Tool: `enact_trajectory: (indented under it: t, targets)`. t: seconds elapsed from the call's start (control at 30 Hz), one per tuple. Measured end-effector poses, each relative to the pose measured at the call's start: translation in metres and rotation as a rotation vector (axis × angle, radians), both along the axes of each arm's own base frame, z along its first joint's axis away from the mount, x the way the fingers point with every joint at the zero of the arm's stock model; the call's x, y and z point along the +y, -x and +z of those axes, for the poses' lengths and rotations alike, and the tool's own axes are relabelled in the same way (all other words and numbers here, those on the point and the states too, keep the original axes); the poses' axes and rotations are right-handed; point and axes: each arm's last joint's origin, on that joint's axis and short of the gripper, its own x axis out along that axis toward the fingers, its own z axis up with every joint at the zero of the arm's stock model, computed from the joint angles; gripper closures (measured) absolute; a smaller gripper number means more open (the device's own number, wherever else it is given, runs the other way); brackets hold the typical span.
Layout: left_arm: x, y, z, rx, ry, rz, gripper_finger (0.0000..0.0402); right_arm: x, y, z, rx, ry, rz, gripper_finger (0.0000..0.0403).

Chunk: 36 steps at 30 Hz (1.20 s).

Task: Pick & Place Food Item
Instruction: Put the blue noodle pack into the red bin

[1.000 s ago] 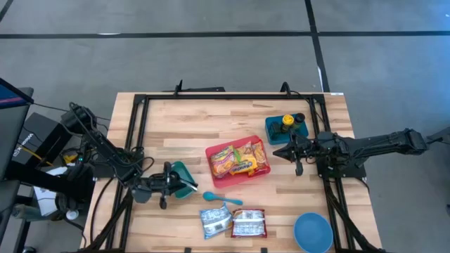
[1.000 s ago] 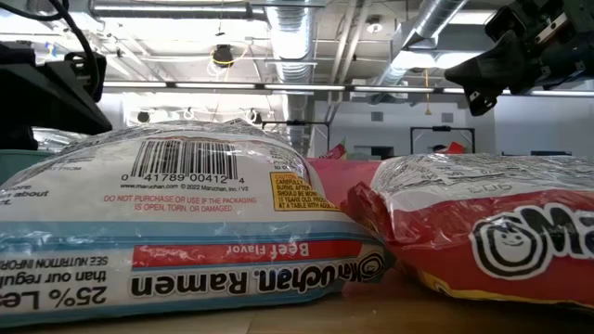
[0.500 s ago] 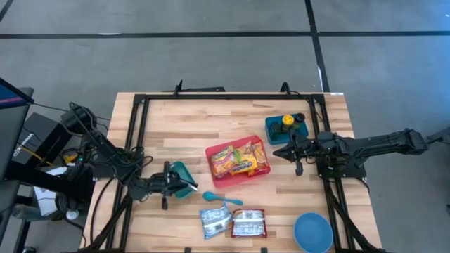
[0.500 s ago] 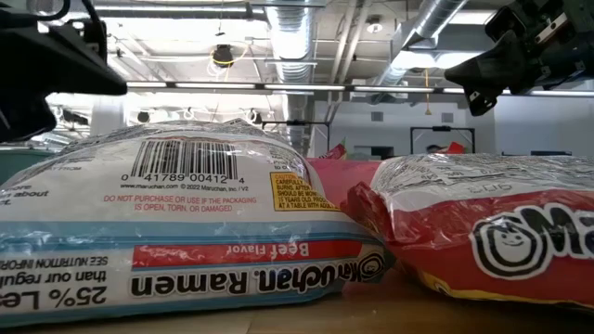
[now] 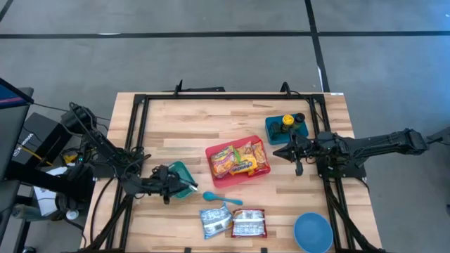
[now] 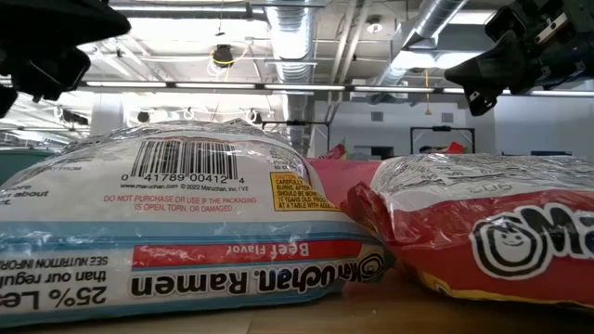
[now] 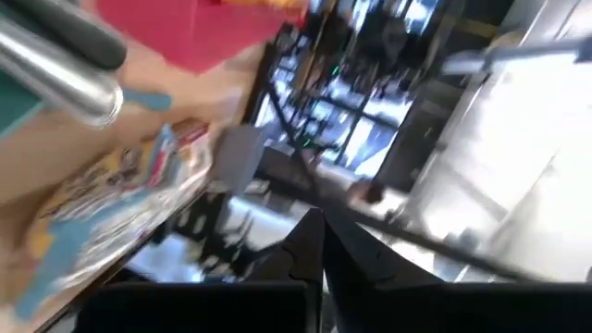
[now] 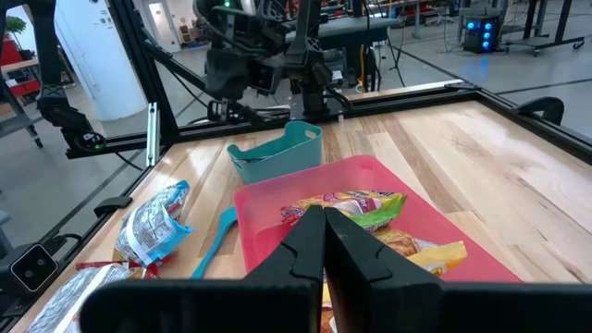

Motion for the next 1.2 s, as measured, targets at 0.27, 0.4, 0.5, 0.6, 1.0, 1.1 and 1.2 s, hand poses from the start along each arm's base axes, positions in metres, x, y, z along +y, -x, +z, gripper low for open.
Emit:
enact_trajectory:
  t: [0.27,0.4,0.5,0.6,1.0,1.1,1.2]
  targets:
    - [0.006,-0.008,0.001,-0.007,-0.354,-0.098,0.0401,0.0,0.0,0.0,0.0,0.0,0.0,0.0401]
    - [0.008,-0.012,0.007,-0.081,-0.651,-0.164,0.0401,0.0,0.0,0.0,0.0,0.0,0.0,0.0401]
    - [0.009,-0.014,0.01,-0.14,-0.811,-0.212,0.0401,0.0,0.0,0.0,0.0,0.0,0.0,0.0401]
    - [0.01,-0.015,0.012,-0.164,-0.938,-0.21,0.0401,0.0,0.0,0.0,0.0,0.0,0.0,0.0401]
    - [0.01,-0.015,0.013,-0.186,-1.056,-0.201,0.0401,0.0,0.0,0.0,0.0,0.0,0.0,0.0401]
    - [0.01,-0.015,0.013,-0.184,-1.058,-0.203,0.0401,0.0,0.0,0.0,0.0,0.0,0.0,0.0401]
    - [0.01,-0.015,0.013,-0.183,-1.058,-0.203,0.0401,0.0,0.0,0.0,0.0,0.0,0.0,0.0401]
